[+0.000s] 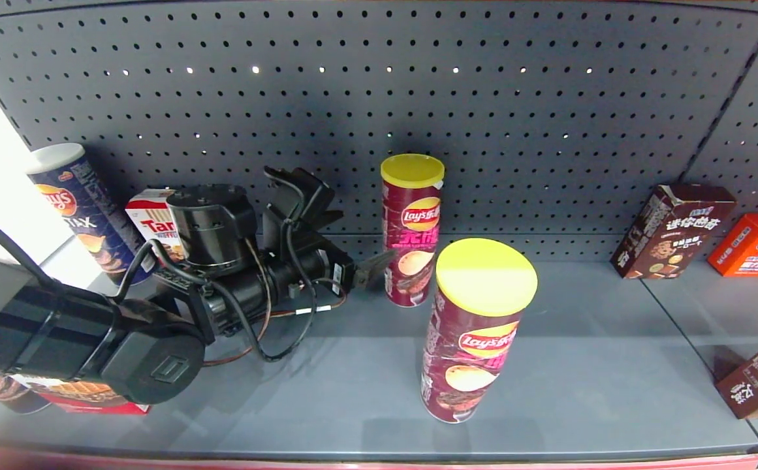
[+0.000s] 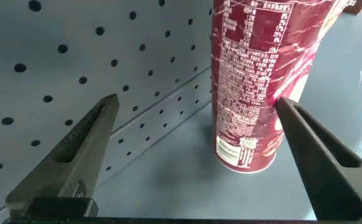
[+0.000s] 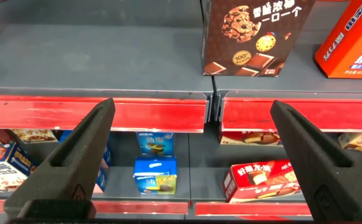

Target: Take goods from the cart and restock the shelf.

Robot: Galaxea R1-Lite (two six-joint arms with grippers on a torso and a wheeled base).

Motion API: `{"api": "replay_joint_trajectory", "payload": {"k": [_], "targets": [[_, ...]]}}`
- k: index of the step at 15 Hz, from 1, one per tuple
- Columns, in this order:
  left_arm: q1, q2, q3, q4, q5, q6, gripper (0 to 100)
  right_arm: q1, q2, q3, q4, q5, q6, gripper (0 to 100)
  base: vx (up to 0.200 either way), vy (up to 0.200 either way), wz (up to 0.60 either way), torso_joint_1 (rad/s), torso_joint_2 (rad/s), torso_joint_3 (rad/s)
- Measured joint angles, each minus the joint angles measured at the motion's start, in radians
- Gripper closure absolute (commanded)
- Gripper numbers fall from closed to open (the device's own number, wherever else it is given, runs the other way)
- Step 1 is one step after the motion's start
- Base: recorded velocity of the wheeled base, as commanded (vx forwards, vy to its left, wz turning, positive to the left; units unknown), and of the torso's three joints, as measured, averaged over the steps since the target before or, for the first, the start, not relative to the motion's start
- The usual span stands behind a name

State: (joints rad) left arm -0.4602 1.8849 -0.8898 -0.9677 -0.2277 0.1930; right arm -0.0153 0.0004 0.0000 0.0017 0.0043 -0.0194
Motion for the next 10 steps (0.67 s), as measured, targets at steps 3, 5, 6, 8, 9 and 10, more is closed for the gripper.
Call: {"api": "replay_joint_trajectory", "payload": {"k": [3,5,6,8,9,10], "targets": [[0.005,-0.004,0.025,-0.03,0.0,0.003,0,-0.001,0.0,0.0,0.0,0.0,0.0,0,0.0,0.0,0.0,0.0,0.0,0.0],[0.013,-0.012,0.061,-0.046,0.007,0.004,0,0.0,0.0,0.0,0.0,0.0,0.0,0,0.0,0.0,0.0,0.0,0.0,0.0],[0.021,-0.017,0.079,-0.05,0.009,0.004,0,0.0,0.0,0.0,0.0,0.0,0.0,0,0.0,0.0,0.0,0.0,0.0,0.0],[0.031,-0.032,0.1,-0.062,0.015,0.006,0,0.0,0.0,0.0,0.0,0.0,0.0,0,0.0,0.0,0.0,0.0,0.0,0.0],[0.037,-0.036,0.103,-0.061,0.019,0.007,0,0.0,0.0,0.0,0.0,0.0,0.0,0,0.0,0.0,0.0,0.0,0.0,0.0],[0.045,-0.039,0.097,-0.055,0.026,0.007,0,0.0,0.0,0.0,0.0,0.0,0.0,0,0.0,0.0,0.0,0.0,0.0,0.0]]}}
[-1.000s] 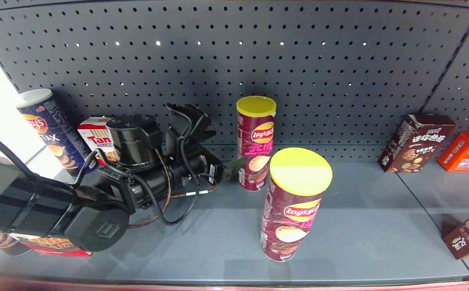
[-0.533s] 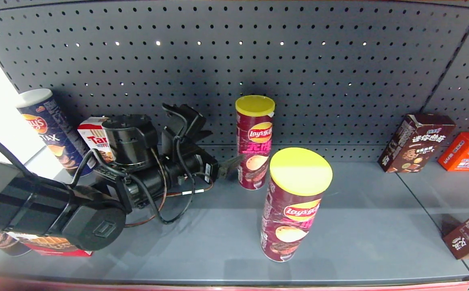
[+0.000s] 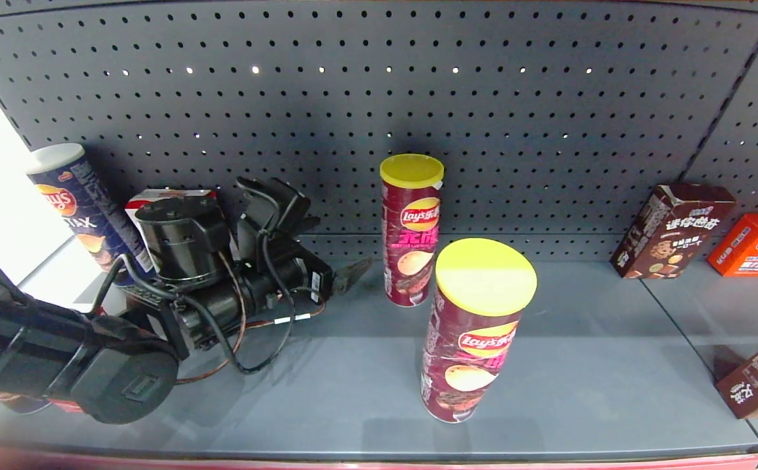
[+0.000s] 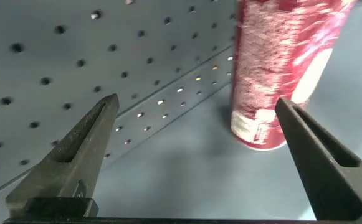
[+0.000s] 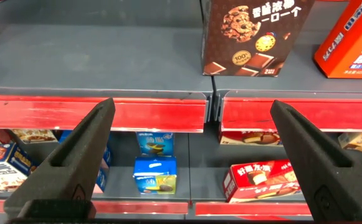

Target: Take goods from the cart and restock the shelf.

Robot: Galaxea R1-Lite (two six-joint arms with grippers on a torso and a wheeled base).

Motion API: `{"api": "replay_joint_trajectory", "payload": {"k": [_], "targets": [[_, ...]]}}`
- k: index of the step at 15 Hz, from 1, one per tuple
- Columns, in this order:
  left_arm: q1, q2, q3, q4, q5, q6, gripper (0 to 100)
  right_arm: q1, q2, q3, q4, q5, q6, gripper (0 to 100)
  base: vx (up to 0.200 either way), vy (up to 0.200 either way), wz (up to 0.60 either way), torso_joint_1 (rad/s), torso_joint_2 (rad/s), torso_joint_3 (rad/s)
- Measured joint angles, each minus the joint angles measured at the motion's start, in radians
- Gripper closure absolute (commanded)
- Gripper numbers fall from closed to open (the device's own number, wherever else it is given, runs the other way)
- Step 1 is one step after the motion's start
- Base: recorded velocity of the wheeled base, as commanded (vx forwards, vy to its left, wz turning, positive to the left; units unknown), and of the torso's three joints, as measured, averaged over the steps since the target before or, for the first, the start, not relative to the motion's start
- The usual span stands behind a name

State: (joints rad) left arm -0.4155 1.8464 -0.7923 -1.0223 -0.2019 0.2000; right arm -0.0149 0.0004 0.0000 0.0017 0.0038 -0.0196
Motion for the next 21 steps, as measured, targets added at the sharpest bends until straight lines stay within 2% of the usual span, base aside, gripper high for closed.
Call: {"api": "replay_joint_trajectory", "payload": {"k": [5,21], "targets": [[0.01,0.016,-0.065,0.054,0.083,0.003,0,0.0,0.0,0.0,0.0,0.0,0.0,0,0.0,0.0,0.0,0.0,0.0,0.0],[-0.049,0.105,-0.166,0.088,0.088,0.003,0,0.0,0.0,0.0,0.0,0.0,0.0,0,0.0,0.0,0.0,0.0,0.0,0.0]]}}
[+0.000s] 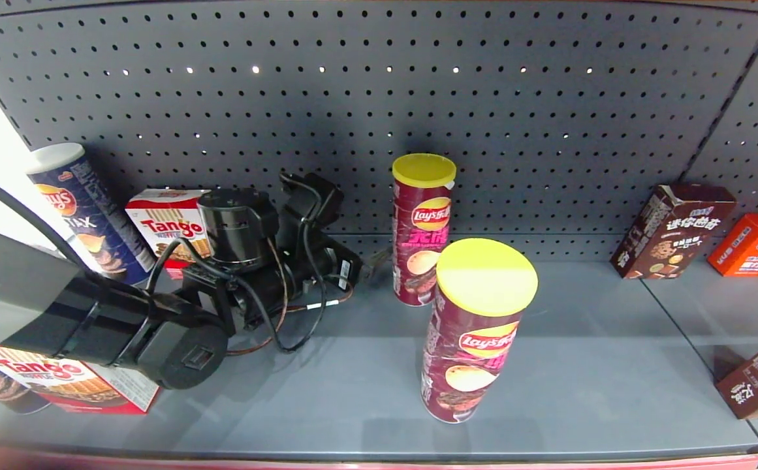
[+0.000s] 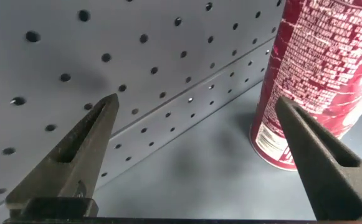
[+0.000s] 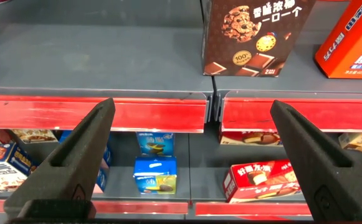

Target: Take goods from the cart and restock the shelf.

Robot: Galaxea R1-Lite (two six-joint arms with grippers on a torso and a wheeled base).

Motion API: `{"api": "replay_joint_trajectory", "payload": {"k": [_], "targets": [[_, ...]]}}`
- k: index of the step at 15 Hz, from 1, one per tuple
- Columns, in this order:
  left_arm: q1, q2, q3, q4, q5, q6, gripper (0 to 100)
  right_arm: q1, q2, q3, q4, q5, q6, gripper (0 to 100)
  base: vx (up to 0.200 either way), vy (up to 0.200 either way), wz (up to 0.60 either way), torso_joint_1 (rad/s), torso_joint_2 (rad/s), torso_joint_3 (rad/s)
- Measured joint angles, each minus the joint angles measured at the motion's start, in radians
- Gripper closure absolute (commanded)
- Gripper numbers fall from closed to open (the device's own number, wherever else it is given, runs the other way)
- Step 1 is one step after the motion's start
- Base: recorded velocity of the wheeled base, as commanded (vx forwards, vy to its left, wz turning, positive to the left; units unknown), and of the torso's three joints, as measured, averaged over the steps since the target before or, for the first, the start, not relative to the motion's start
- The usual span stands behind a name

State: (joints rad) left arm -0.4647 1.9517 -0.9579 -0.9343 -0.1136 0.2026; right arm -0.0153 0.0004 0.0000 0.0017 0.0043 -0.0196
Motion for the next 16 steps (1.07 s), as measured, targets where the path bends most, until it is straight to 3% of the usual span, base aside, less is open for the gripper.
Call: {"api": "replay_joint_trajectory", "payload": {"k": [9,16], "targets": [[-0.011,0.006,-0.009,-0.003,0.001,0.0,0,0.0,0.0,0.0,0.0,0.0,0.0,0,0.0,0.0,0.0,0.0,0.0,0.0],[-0.026,-0.222,0.073,-0.001,0.021,-0.004,0,0.0,0.0,0.0,0.0,0.0,0.0,0,0.0,0.0,0.0,0.0,0.0,0.0]]}}
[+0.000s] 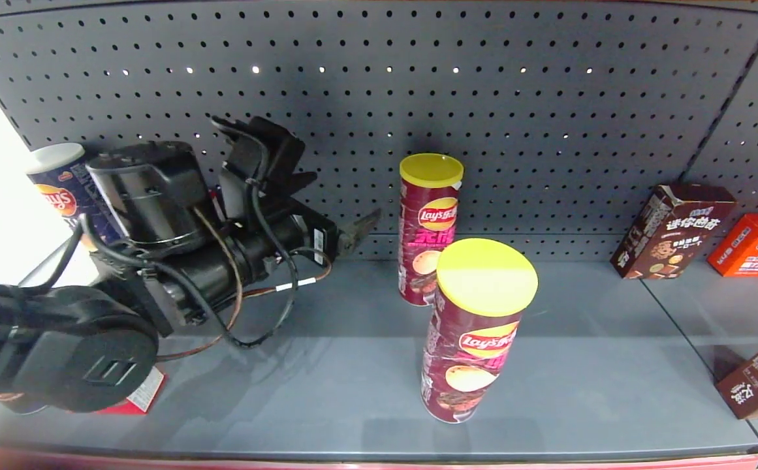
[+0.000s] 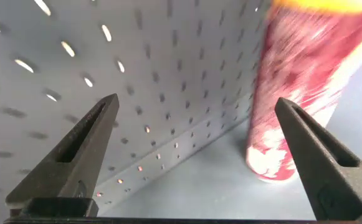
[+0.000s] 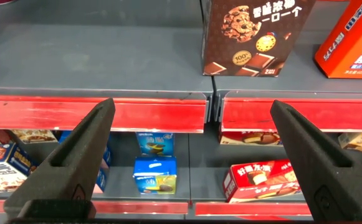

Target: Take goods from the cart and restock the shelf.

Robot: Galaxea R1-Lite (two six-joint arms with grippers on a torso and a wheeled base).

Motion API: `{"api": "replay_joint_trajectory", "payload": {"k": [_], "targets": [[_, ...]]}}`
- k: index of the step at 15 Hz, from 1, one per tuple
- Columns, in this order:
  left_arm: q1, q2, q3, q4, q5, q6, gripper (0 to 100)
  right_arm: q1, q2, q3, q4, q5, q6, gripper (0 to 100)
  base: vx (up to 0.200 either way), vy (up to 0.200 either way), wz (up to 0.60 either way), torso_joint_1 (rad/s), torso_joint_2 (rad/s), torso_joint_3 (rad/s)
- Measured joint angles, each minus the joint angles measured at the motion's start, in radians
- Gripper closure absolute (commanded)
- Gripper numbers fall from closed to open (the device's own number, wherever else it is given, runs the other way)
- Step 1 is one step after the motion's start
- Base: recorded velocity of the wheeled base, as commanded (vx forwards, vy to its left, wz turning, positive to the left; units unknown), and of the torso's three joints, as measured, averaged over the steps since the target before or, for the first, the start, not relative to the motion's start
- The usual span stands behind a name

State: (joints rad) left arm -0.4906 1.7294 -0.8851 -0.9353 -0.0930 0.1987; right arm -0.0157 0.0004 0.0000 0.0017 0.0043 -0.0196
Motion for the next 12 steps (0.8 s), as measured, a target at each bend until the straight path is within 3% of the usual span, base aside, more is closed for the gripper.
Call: {"api": "replay_joint_trajectory", "payload": {"k": [2,7,10,12], "targets": [[-0.018,-0.122,0.075,-0.003,0.017,-0.001,0,0.001,0.0,0.0,0.0,0.0,0.0,0,0.0,0.0,0.0,0.0,0.0,0.0],[-0.068,-0.496,0.377,0.002,0.031,-0.007,0,0.0,0.0,0.0,0.0,0.0,0.0,0,0.0,0.0,0.0,0.0,0.0,0.0],[-0.081,-0.763,0.512,0.119,0.035,-0.008,0,0.0,0.0,0.0,0.0,0.0,0.0,0,0.0,0.0,0.0,0.0,0.0,0.0],[-0.057,-0.952,0.57,0.232,0.035,-0.008,0,0.001,0.0,0.0,0.0,0.0,0.0,0,0.0,0.0,0.0,0.0,0.0,0.0]]}}
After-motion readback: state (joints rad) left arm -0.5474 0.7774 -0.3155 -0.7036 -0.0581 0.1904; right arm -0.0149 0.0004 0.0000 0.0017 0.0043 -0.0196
